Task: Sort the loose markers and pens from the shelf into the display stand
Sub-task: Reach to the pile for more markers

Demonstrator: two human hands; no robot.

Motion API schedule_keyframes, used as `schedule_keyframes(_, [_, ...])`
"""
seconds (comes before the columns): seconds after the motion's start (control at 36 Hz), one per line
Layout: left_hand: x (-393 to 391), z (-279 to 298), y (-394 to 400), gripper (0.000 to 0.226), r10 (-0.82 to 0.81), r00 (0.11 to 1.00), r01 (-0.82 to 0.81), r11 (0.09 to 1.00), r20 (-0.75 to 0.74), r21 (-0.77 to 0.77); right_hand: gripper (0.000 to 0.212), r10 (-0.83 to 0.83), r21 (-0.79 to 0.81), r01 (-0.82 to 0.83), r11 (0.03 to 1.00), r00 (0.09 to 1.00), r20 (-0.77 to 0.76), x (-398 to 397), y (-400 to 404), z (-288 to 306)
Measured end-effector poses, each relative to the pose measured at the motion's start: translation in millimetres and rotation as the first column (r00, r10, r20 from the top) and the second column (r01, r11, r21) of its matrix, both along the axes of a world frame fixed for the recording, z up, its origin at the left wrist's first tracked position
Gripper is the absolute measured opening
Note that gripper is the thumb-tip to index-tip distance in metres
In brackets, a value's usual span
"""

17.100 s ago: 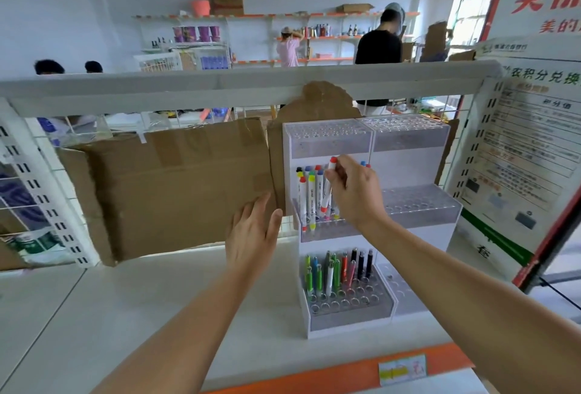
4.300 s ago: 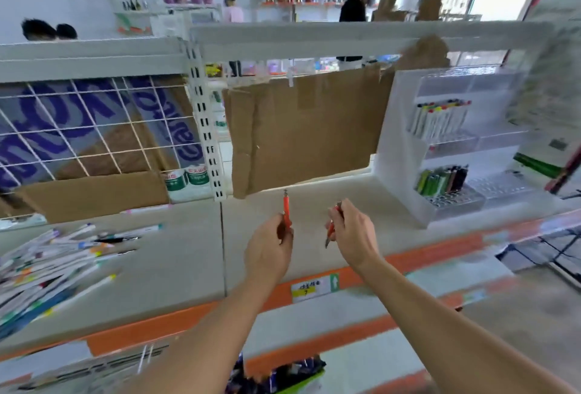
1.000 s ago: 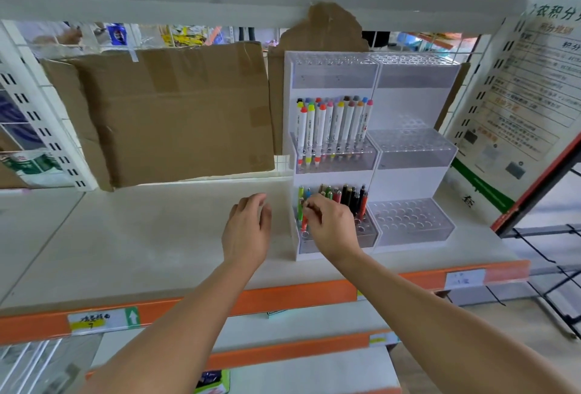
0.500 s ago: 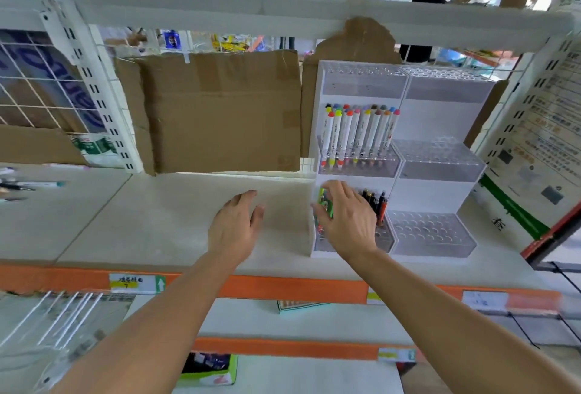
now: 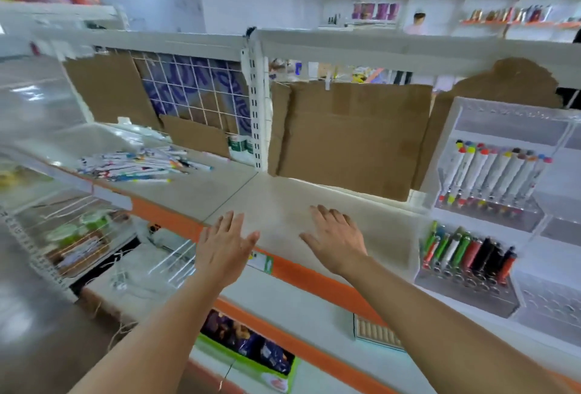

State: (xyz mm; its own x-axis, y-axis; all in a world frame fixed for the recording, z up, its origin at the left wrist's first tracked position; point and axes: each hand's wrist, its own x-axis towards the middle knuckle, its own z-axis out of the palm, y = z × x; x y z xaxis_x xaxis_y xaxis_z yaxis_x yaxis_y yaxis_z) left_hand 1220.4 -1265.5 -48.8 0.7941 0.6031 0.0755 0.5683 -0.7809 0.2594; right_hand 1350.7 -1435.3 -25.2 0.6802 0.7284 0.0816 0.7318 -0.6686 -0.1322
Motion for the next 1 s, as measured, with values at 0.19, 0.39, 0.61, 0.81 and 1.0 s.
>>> schedule_keyframes(0.19, [-55.5,-1.2,79.2,0.077,0.086,0.996,-0.088,0.995,-0.038,-0.05,0.065,0.091,-0.041,-0.091,0.995,0.996,-0.019,-25.1,97.2,7.0])
schedule_keyframes(0.39, [-94.1,8.0,160.7,0.07,0.109,0.987,-0.109,0.994,-0.119,0.009,0.064,0.131,-0.052,-0.133,0.99,0.991,-0.034,-54.1,194.3,11.8])
schedule_keyframes(0.61, [-122.2,-4.6,232.2,0.071,0.112,0.987,-0.11,0.994,-0.119,0.019,0.061,0.157,-0.075,-0.159,0.984,0.987,-0.028,-76.5,274.6,7.5])
schedule_keyframes(0.81, [-124.3,-17.3,276.7,0.068,0.107,0.98,-0.116,0.992,-0.167,-0.049,0.06,0.191,-0.153,-0.195,0.969,0.981,-0.042,-74.1,336.0,-3.3])
schedule_keyframes(1.0, [-110.3,-28.4,331.9,0.068,0.154,0.976,-0.168,0.983,-0.154,-0.078,0.049,0.219,-0.15,-0.218,0.964,0.976,-0.011,-52.4,407.9,-15.5])
